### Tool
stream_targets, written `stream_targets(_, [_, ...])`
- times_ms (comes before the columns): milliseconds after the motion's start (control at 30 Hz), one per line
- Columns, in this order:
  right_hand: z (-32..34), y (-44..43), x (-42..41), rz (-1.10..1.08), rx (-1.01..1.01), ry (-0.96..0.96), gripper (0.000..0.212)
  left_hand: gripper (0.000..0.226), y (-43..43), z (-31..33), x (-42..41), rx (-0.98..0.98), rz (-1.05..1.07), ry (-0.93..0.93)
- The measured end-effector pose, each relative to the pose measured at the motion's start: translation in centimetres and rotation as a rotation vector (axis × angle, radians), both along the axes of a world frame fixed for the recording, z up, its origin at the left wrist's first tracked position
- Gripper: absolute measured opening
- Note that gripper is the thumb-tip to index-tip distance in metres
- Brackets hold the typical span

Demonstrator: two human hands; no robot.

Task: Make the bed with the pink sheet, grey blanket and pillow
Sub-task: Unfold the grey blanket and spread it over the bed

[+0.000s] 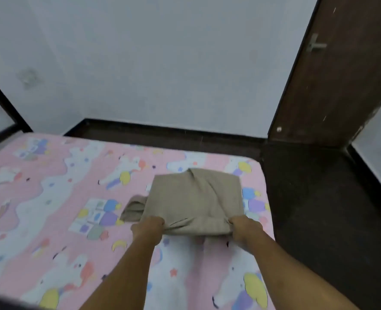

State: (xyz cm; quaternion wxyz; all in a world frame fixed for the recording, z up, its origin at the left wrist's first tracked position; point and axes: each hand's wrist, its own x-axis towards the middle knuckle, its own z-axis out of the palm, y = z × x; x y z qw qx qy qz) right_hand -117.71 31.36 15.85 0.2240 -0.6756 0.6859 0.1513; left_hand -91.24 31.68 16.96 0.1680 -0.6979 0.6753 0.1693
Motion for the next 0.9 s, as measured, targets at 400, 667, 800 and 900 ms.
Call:
stream_targets(400, [-8.2,7.6,2.0,-0.262,0.165,0.085,0.040,0.025,6.9,-5.8,2.0,0.185,0.352,0.088])
stream_targets(667, [14.6,-15.5,-1.3,-0.859,-0.783,-0.728,0.022,0.029,-16.2,12.0,-4.5,-0.430,0.884,1.632])
stream_targets(800, [26.7,-16.0,-2.6,-0.563,-1.355,-0.763,0.026,0.028,-18.2,22.9,-5.0,-0.930,0.476,1.730])
stream_targets(900, [24.5,-13.3,-5.2,-0.293,-1.312,-0.210,0.048,0.039,-16.9,21.0,-0.9,-1.149,0.178,1.009])
